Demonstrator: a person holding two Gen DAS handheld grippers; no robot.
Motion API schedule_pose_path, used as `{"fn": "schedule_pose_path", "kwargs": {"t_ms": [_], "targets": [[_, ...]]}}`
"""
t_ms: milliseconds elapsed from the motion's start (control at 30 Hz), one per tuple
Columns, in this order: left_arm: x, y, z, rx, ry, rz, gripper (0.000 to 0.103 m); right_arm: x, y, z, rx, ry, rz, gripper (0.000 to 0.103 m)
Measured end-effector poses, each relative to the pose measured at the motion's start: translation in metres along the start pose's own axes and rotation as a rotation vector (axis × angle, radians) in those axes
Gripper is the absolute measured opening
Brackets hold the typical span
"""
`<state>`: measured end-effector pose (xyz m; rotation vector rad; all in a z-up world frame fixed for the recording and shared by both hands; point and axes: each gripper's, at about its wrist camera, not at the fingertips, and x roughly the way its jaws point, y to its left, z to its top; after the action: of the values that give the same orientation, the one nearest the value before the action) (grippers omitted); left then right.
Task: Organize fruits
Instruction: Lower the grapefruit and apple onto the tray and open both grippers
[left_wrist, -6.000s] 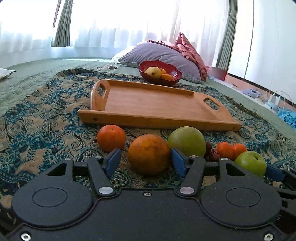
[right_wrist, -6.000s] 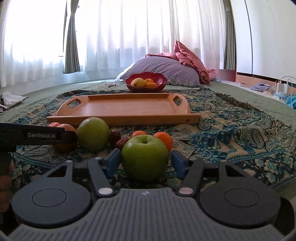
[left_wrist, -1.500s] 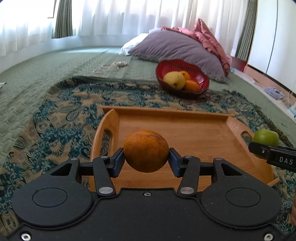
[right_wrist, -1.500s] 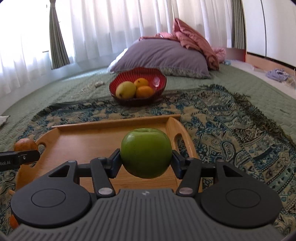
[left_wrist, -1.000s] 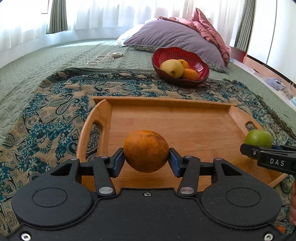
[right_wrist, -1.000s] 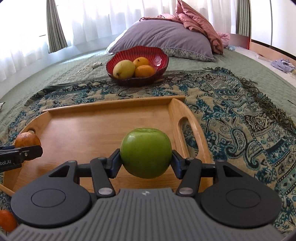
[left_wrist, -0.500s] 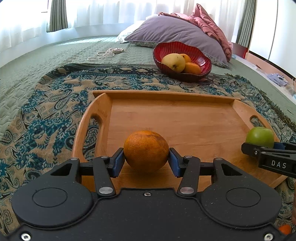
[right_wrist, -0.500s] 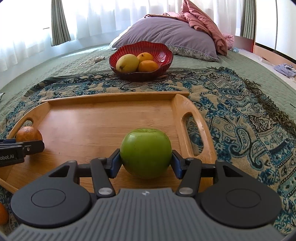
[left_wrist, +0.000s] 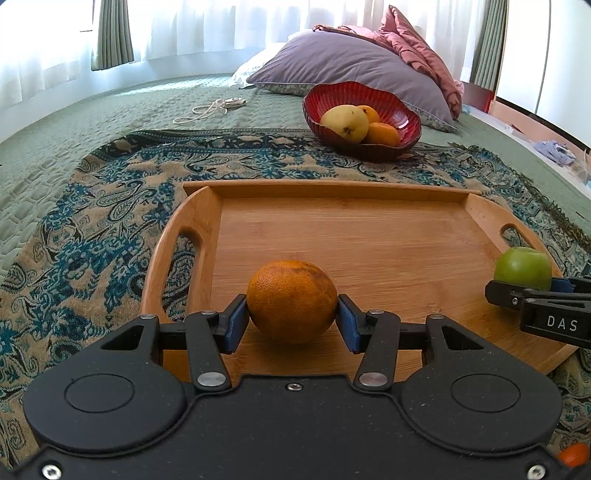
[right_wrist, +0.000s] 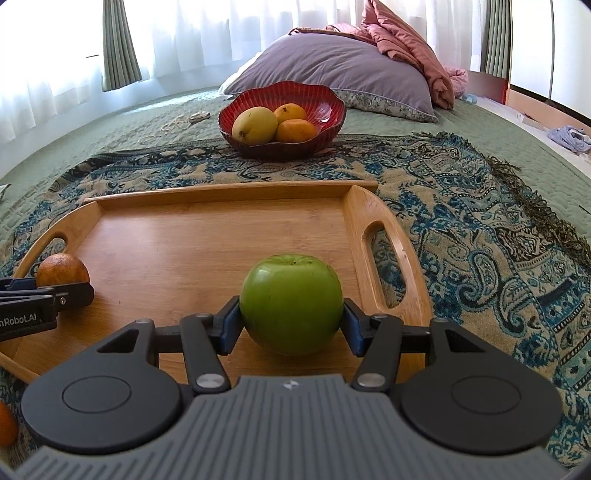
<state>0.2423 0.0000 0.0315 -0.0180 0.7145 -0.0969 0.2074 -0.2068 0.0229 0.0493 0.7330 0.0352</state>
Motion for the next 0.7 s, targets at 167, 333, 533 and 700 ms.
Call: {"fn": "schedule_pose_path", "kwargs": {"t_ms": [167, 333, 533, 700], "targets": [[0.0003, 0.0001, -0.0001, 0.000, 0.000, 0.000, 0.049, -0.0001, 0.0010, 0.0003, -0.009, 0.004, -0.004, 0.059], [0.0007, 0.0000, 0.0004, 0.003, 0.001, 0.001, 0.049, -0.0005, 0.0016, 0.0009, -0.015, 0.009, -0.003, 0.060], [-0.0012, -0.0001, 0.0006, 0.021, -0.010, 0.006, 0.053, -0.0016, 0.0013, 0.0004, -0.016, 0.015, -0.003, 0.062], [-0.0071, -0.0001, 0.0017, 0.039, -0.023, 0.005, 0.063, -0.0045, 0.0020, -0.0040, -0.038, 0.013, -0.002, 0.070]]}}
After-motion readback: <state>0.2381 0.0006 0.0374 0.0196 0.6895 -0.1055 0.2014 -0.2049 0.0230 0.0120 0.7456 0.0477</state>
